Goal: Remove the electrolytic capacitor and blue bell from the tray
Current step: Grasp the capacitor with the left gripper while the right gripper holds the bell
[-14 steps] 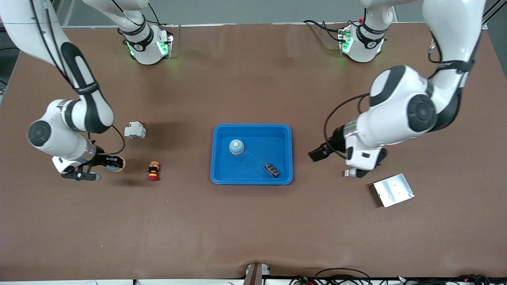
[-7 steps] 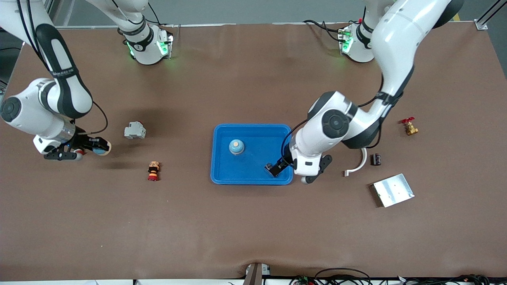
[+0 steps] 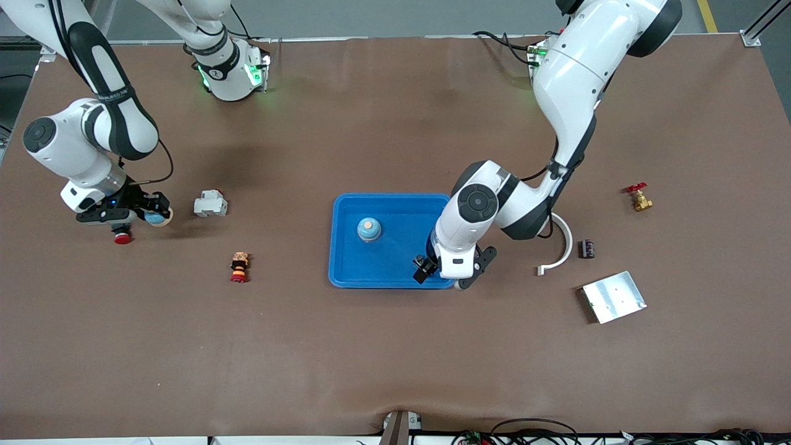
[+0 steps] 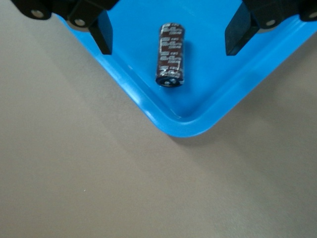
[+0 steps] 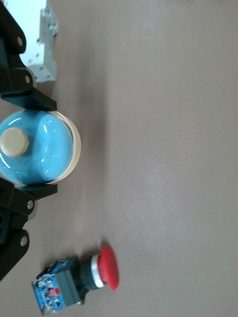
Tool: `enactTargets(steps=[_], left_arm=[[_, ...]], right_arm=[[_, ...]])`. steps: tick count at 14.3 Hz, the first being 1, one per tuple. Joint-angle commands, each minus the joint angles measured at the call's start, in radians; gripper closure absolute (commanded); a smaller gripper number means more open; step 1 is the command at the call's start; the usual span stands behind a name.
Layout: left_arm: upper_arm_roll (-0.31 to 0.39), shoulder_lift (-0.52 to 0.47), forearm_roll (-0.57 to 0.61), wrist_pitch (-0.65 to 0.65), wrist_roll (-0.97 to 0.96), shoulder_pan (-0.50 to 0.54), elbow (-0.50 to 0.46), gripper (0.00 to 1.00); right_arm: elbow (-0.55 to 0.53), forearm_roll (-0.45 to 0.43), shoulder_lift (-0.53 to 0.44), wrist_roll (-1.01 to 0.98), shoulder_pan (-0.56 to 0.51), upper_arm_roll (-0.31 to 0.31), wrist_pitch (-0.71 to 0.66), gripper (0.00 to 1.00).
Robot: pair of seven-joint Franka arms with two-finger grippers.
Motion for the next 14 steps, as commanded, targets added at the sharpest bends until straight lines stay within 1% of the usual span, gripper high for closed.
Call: enactTargets(steps=[1, 4, 7, 11, 14], left_arm=[[0.009, 0.047, 0.017, 0.038, -0.076, -0.006, 0.063, 0.00], [0.011, 0.070, 0.017, 0.048, -0.084, -0.006, 0.068, 0.00], [0.011, 0.072, 0.013, 0.051, -0.086, -0.009, 0.066, 0.00], [0.011, 0.078, 0.001, 0.051, -0.087, -0.036, 0.063, 0.00], [0.013, 0.102, 0.007, 0.051, -0.107, -0.052, 0.061, 0.00]], right_arm=[[-0.032, 0.016, -0.018, -0.077, -0.062, 0.017, 0.016, 1.00], [-0.033, 0.013, -0.002, -0.109, -0.078, 0.016, 0.015, 1.00], [-0.032, 0.011, 0.025, -0.112, -0.104, 0.014, 0.015, 1.00], [-0.030, 0.011, 0.061, -0.111, -0.107, 0.014, 0.013, 1.00], [-0.029, 0.011, 0.064, -0.109, -0.107, 0.013, 0.013, 1.00]])
